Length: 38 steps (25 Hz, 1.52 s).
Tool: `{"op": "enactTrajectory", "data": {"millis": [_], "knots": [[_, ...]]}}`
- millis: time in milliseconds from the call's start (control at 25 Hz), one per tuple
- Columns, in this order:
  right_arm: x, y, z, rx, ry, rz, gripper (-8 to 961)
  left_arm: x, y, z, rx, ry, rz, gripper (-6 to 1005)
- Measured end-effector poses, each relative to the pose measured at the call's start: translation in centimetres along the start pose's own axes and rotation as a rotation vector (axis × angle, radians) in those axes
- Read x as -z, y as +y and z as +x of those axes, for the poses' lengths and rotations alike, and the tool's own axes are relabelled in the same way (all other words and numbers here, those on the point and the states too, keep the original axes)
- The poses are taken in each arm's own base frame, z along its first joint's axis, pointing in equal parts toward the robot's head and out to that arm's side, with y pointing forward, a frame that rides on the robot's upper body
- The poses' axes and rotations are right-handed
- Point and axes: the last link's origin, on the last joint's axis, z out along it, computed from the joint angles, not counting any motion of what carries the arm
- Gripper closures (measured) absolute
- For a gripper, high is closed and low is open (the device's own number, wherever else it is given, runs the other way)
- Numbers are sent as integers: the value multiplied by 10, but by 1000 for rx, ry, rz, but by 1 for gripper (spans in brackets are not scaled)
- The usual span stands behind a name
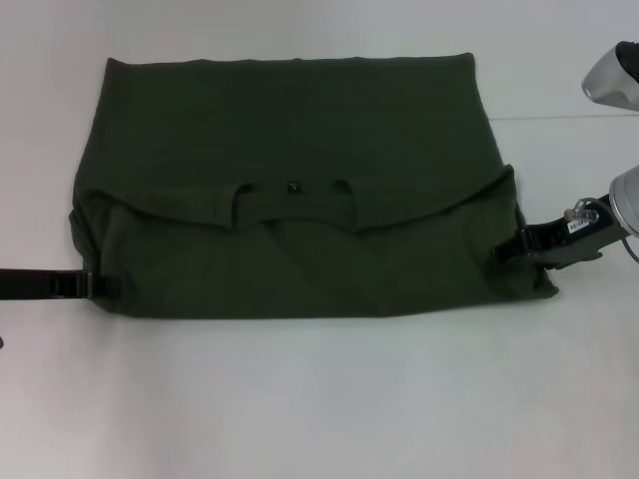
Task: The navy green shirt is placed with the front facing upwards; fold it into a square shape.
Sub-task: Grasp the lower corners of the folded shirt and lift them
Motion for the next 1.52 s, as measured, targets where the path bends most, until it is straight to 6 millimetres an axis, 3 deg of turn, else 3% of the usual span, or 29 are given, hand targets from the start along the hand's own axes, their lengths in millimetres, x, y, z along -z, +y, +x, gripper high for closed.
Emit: {"op": "enactTrajectory", "data": {"millis": [440, 560, 760, 1200, 1520], "knots": [[0, -2, 1, 12, 5, 15, 465, 0, 0, 0, -1, 1, 2, 978], [0, -3, 1, 14, 6, 21, 717, 0, 0, 0, -1, 3, 2, 978], [2, -5, 0, 17, 5, 33, 882, 1, 0, 3, -1, 6, -2, 978], [14, -9, 4, 50, 26, 11, 887, 8, 8, 2, -19, -39, -66, 977], [20, 0, 29, 106, 179, -85, 887, 32, 16, -10, -18, -152, -177, 977]]}}
